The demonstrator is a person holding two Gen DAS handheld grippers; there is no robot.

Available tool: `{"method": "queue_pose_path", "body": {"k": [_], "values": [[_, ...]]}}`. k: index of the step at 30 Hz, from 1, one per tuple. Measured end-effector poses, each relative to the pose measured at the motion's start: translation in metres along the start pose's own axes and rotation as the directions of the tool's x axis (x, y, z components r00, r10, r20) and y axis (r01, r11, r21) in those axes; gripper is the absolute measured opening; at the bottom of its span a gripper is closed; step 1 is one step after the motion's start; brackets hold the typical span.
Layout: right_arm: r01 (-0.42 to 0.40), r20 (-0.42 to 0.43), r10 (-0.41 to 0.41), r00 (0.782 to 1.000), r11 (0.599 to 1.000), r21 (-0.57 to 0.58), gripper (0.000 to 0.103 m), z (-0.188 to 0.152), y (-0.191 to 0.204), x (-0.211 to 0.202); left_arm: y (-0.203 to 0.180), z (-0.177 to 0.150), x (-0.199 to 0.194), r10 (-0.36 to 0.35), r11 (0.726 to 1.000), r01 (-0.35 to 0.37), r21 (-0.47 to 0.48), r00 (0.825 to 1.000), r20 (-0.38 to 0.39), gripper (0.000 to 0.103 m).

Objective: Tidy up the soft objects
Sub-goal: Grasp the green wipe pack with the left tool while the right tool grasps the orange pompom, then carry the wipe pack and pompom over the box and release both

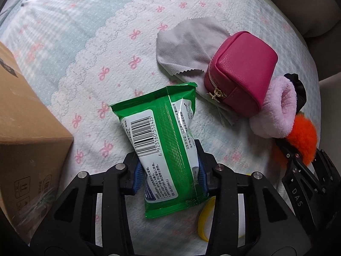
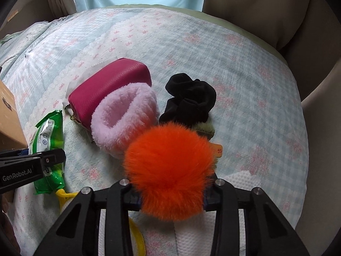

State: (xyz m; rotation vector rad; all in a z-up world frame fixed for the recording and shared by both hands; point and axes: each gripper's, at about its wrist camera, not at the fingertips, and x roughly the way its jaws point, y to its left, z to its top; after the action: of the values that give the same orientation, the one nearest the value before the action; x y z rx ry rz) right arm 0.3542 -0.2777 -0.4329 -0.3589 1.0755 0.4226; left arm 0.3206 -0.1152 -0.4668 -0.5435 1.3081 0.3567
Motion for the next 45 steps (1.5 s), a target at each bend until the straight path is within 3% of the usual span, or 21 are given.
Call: {"method": "queue_pose_path", "body": {"k": [14,25,36,45], "values": [[0.023,0.05,-0.027,0.998,0.996,0.083,0.034,0.006,-0.003,-0.033,0.015,0.006,-0.049,-0.044,0.999,0.043,0.026,0.998,0.05,0.033],[0.056,0.134,-0.076,0.988,0.988,0.145,0.034,0.017,0.01,-0.126,0.014,0.003,-0.134,-0.144,0.987,0.134,0.083,0.98,0.134,0.033],[0.082,0.211,-0.109,0.972,0.988,0.13,0.034,0.036,0.077,-0.246,0.044,-0.005,-0.248,-0.237,0.962,0.198,0.19,0.948,0.212,0.033],[-0.012,0.24,-0.01,0.971,0.996,0.093,0.034,0.052,0.167,-0.292,0.12,-0.004,-0.32,-0.221,0.956,0.154,0.252,0.939,0.265,0.033]]}}
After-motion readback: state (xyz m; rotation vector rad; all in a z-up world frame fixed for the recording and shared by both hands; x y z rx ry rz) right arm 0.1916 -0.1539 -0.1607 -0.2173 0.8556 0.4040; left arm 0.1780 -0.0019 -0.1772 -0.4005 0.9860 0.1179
